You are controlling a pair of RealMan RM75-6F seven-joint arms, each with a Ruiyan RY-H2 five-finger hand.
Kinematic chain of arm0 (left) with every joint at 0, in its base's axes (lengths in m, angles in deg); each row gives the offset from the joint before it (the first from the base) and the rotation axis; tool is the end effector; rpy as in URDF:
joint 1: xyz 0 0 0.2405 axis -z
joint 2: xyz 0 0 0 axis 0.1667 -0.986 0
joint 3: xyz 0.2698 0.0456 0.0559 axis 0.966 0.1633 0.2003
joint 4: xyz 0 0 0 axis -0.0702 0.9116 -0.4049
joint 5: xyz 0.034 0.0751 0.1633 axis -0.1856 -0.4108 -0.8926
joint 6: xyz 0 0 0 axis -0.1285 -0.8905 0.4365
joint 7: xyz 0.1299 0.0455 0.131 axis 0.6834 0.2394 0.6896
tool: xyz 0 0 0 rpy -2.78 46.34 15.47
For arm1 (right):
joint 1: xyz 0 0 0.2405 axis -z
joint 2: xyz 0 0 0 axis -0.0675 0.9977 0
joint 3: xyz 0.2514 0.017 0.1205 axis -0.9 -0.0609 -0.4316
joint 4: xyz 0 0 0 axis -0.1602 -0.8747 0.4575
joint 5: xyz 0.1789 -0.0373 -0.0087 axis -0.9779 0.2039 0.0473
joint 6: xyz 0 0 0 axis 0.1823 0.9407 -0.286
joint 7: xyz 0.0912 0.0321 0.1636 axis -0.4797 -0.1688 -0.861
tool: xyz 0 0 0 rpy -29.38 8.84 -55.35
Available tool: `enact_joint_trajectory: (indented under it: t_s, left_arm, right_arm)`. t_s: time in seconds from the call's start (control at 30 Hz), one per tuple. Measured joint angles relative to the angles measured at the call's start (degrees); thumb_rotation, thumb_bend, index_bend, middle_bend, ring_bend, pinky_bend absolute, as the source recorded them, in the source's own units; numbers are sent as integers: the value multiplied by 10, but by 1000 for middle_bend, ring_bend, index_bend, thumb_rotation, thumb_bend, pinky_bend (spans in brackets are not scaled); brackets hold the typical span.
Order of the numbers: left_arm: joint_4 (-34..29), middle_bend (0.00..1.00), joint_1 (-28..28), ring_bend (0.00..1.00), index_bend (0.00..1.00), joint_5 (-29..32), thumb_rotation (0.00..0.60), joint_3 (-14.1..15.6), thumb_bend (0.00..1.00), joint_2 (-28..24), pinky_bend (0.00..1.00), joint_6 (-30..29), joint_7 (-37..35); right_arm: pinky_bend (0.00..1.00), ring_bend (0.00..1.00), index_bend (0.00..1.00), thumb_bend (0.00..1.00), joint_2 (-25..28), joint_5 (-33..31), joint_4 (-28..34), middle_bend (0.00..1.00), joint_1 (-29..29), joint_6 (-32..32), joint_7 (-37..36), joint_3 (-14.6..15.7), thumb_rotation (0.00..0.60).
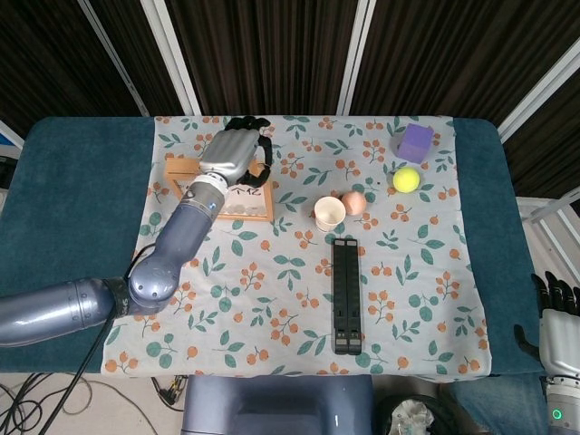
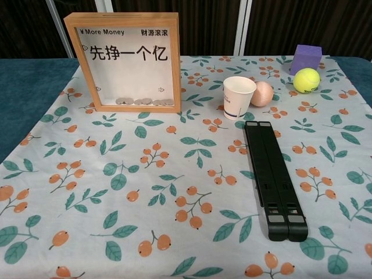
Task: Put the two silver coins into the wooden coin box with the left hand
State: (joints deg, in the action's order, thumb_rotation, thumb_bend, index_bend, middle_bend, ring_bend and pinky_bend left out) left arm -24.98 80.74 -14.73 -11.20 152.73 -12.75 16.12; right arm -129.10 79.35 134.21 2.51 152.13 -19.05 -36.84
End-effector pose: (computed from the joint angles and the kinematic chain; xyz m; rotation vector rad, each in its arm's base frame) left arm 0.0281 0.5047 0.1103 -1.7069 -1.1066 -0.9607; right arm -0.3510 -0.2069 0.2015 1.1649 -0.9490 0.6046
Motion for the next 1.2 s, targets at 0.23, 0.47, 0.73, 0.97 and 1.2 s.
enact_joint_trajectory:
  t_s: [0.23,0.47,0.73,0.97,1.2]
  left_arm:
    - [32,110,0,0,701,-64,600,58,604,-15,0,12,-27]
    - [51,115,2,0,707,-85,600,94,605,-20,0,6,-53]
    - [85,115,3,0,708,-80,600,127,605,-15,0,23,-90]
    - [98,109,9,0,707,-68,600,153,606,-14,0,39,-108]
    - [88,100,26,0,700,-32,600,182,605,-29,0,49,-104]
  right_arm:
    - [0,27,96,407,-2,-3,-1,45,-1,0,1,-2,600]
    - [0,26,96,406,-2,-4,-1,45,-1,-1,1,-2,600]
    - [0,26,96,406,-2,-5,0,45,0,1,3,-2,600]
    - [0,26,96,407,-2,-5,0,45,0,2,4,-1,600]
    - [0,27,96,406,-1,-3,0,45,0,1,4,0,600]
